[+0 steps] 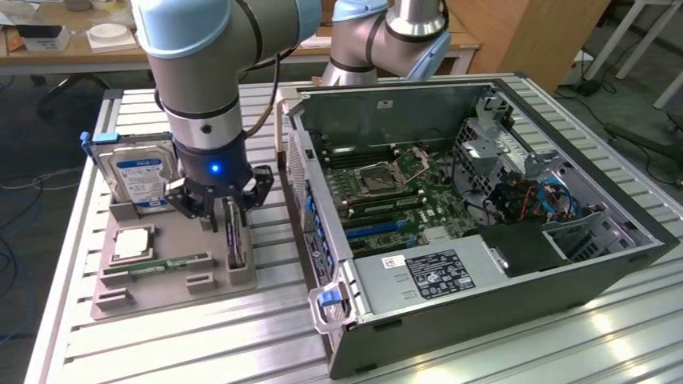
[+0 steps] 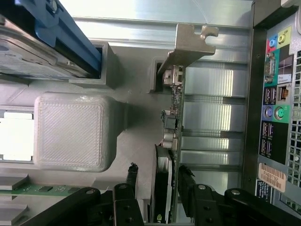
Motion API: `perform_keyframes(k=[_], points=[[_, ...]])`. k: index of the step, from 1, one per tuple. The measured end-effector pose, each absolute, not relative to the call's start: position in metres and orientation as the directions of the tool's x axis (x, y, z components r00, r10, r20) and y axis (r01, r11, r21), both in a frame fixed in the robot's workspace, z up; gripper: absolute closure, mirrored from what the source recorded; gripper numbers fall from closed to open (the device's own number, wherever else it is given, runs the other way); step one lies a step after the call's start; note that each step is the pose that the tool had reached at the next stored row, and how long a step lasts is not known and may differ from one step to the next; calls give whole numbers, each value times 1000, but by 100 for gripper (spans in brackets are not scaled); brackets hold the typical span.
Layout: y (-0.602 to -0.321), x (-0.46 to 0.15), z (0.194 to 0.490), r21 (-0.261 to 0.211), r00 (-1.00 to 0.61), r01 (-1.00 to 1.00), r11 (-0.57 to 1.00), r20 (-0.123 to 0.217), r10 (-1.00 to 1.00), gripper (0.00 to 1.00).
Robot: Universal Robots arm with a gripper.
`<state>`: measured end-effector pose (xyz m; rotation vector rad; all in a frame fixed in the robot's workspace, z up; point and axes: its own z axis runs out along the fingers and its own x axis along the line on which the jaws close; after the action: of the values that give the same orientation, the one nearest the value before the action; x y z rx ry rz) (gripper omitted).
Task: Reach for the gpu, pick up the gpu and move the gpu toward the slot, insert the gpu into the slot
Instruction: 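Pick up the gpu and move the gpu toward the slot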
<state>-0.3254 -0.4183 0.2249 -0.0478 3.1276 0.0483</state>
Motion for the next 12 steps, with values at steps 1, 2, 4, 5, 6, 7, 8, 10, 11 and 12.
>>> perform_keyframes(k=[1,2,4,5,6,7,8,10,11,12], points=[[-418,-325,225,31,-999,-31,999,-14,-30,53],[-418,-325,224,31,-999,-31,999,-14,-30,53],[-418,-324,224,31,-999,-31,999,-14,-30,53],[-418,-324,224,31,-999,-30,999,-14,-30,53],[-418,-324,224,31,-999,-30,999,-14,-30,53],[-418,-324,224,31,-999,-31,999,-14,-30,53],[-418,-323,224,31,-999,-31,999,-14,-30,53],[-418,-323,224,31,-999,-31,999,-14,-30,53],[-418,-323,224,31,-999,-31,999,-14,-30,54],[-418,-323,224,31,-999,-31,999,-14,-30,54]])
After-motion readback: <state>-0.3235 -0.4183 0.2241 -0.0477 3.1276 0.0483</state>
